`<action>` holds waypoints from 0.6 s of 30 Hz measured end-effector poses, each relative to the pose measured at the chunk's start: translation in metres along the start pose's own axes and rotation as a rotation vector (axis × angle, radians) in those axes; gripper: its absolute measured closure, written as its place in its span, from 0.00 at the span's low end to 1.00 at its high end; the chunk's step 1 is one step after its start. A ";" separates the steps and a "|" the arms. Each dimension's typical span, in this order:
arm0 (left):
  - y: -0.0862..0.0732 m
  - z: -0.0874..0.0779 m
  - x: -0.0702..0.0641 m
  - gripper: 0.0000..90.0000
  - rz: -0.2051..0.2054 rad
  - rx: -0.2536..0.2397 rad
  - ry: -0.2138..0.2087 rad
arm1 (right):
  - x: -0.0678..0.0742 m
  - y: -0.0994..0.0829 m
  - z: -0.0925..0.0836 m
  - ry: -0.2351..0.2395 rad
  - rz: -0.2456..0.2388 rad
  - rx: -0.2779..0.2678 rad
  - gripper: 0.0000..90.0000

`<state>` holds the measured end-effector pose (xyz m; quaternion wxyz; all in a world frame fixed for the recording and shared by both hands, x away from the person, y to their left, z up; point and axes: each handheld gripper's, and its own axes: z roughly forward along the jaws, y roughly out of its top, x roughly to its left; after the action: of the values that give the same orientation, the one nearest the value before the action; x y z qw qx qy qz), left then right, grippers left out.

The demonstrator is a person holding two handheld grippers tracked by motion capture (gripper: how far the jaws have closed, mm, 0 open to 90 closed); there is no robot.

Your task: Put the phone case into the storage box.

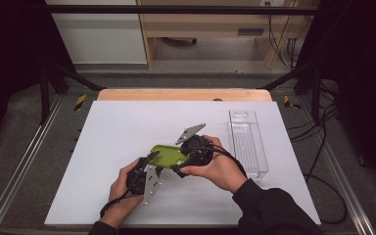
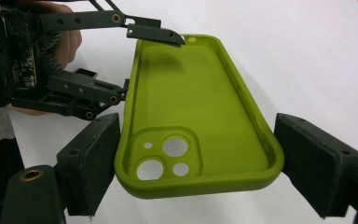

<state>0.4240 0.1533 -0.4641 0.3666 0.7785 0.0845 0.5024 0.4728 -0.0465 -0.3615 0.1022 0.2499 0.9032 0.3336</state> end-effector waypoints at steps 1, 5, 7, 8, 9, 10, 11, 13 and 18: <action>0.000 0.000 0.000 0.63 -0.001 0.000 0.000 | 0.000 0.000 0.000 -0.002 0.003 -0.002 0.19; 0.000 -0.001 0.000 0.64 0.008 0.003 0.009 | 0.000 0.001 -0.001 0.000 0.005 -0.003 0.19; 0.000 -0.001 0.000 0.65 0.015 0.008 0.013 | 0.000 0.002 -0.001 0.002 0.003 -0.001 0.19; 0.000 -0.001 0.000 0.65 0.017 0.010 0.015 | 0.001 0.002 -0.001 0.005 0.002 0.000 0.19; 0.000 -0.001 0.000 0.66 0.018 0.011 0.015 | 0.001 0.002 -0.002 0.007 0.001 0.000 0.19; 0.000 -0.001 0.000 0.67 0.019 0.012 0.015 | 0.001 0.003 -0.002 0.009 0.000 0.000 0.19; 0.000 -0.001 0.000 0.69 0.022 0.013 0.014 | 0.001 0.003 -0.002 0.006 0.000 -0.001 0.19; 0.000 -0.001 -0.001 0.73 0.031 0.015 0.011 | 0.001 0.003 -0.003 0.010 0.001 -0.002 0.19; 0.000 -0.003 -0.001 0.79 0.053 0.031 0.008 | 0.000 0.003 -0.001 0.021 0.011 -0.005 0.19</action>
<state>0.4210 0.1535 -0.4642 0.3410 0.7839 0.0732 0.5138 0.4735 -0.0448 -0.3586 0.0914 0.2510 0.9021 0.3389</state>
